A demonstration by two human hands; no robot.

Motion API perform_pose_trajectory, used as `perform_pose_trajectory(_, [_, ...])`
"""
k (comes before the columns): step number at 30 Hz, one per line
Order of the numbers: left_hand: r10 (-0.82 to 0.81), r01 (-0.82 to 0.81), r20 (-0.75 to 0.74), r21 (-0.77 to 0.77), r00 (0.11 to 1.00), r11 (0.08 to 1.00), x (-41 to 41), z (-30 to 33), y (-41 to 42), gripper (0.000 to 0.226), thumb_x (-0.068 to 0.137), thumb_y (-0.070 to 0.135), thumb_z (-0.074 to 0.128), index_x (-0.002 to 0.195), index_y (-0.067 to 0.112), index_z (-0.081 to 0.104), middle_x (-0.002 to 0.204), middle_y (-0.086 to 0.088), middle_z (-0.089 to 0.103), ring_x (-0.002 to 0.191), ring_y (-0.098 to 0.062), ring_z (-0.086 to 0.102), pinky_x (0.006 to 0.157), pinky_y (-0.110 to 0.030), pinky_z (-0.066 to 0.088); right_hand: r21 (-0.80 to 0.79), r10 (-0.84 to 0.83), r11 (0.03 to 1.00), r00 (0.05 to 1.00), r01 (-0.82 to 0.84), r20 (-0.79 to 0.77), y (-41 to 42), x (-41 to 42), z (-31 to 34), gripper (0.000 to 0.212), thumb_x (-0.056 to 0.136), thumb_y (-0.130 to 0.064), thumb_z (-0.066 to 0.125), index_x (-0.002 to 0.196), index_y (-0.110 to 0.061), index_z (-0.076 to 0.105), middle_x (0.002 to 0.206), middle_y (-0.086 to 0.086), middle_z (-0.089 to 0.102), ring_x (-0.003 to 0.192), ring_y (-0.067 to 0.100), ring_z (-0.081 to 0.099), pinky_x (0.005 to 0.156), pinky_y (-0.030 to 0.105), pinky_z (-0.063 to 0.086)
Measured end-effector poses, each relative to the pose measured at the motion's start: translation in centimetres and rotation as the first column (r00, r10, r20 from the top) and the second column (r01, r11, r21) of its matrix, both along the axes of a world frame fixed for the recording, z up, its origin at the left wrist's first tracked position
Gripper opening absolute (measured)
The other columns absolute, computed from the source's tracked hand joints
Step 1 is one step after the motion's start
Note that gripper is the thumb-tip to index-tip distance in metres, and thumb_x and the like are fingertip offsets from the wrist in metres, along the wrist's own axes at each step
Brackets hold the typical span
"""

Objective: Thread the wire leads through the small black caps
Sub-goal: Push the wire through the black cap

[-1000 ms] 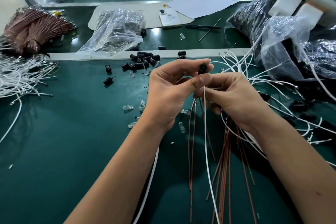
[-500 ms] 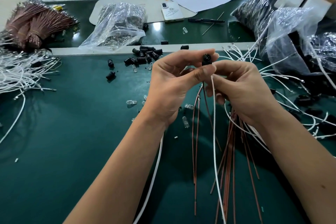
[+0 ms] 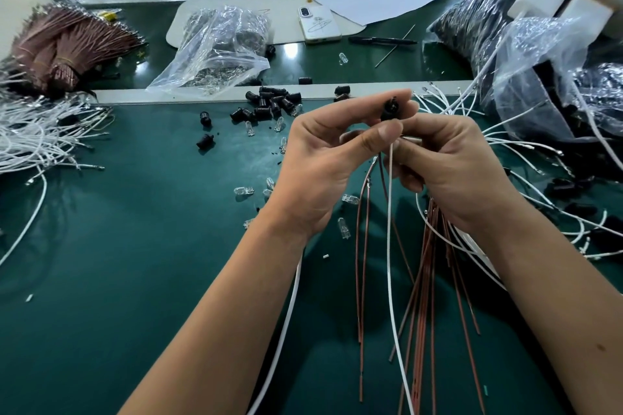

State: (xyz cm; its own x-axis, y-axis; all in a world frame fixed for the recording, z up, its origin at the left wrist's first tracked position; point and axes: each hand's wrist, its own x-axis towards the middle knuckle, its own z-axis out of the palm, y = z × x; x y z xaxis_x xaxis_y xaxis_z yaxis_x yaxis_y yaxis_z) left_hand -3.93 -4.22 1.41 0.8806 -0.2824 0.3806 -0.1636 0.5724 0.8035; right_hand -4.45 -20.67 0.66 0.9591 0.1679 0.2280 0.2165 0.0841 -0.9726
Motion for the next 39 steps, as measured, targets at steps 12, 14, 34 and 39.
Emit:
perform_pose_trajectory(12, [0.029,-0.029,-0.003,0.023,1.0,0.999,-0.27,0.24,-0.03,0.015,0.086,-0.005,0.065,0.101,-0.005,0.067,0.097,-0.007,0.076,0.084,-0.023,0.074,0.07,-0.033,0.059,-0.017,0.028,0.999,1.0,-0.028,0.006,-0.02,-0.22,0.13,0.017,0.081,-0.032,0.08,0.094,-0.02,0.082,0.07,0.019,0.058,0.059,0.014,0.052,0.046,0.029,0.029])
perform_pose_trajectory(14, [0.026,-0.026,-0.002,0.034,1.0,0.999,-0.26,0.21,-0.01,0.017,0.087,-0.002,0.065,0.104,-0.004,0.067,0.099,-0.007,0.076,0.088,-0.023,0.074,0.076,-0.034,0.059,-0.017,0.024,1.0,1.0,-0.024,0.001,-0.02,-0.21,0.18,0.02,0.078,-0.035,0.081,0.092,-0.022,0.082,0.067,0.013,0.059,0.058,0.014,0.052,0.046,0.027,0.03])
perform_pose_trajectory(34, [0.07,-0.067,-0.054,0.068,0.996,0.995,-0.08,0.07,-0.08,0.033,0.09,-0.002,0.066,0.121,-0.011,0.064,0.106,-0.018,0.07,0.093,-0.032,0.064,0.074,-0.046,0.054,0.09,0.073,0.993,0.997,-0.071,-0.016,0.15,-0.48,0.6,0.015,0.084,-0.031,0.077,0.095,-0.022,0.077,0.071,-0.008,0.068,0.053,0.008,0.058,0.04,0.016,0.033])
perform_pose_trajectory(39, [0.131,-0.123,-0.07,0.103,0.989,0.987,-0.05,0.12,-0.01,0.023,0.087,0.0,0.068,0.111,-0.003,0.071,0.097,-0.011,0.075,0.09,-0.019,0.068,0.073,-0.027,0.055,0.049,0.055,0.997,0.998,-0.054,-0.037,0.19,-0.41,0.59,0.017,0.083,-0.03,0.077,0.094,-0.017,0.075,0.078,0.0,0.072,0.053,0.011,0.055,0.04,0.018,0.031])
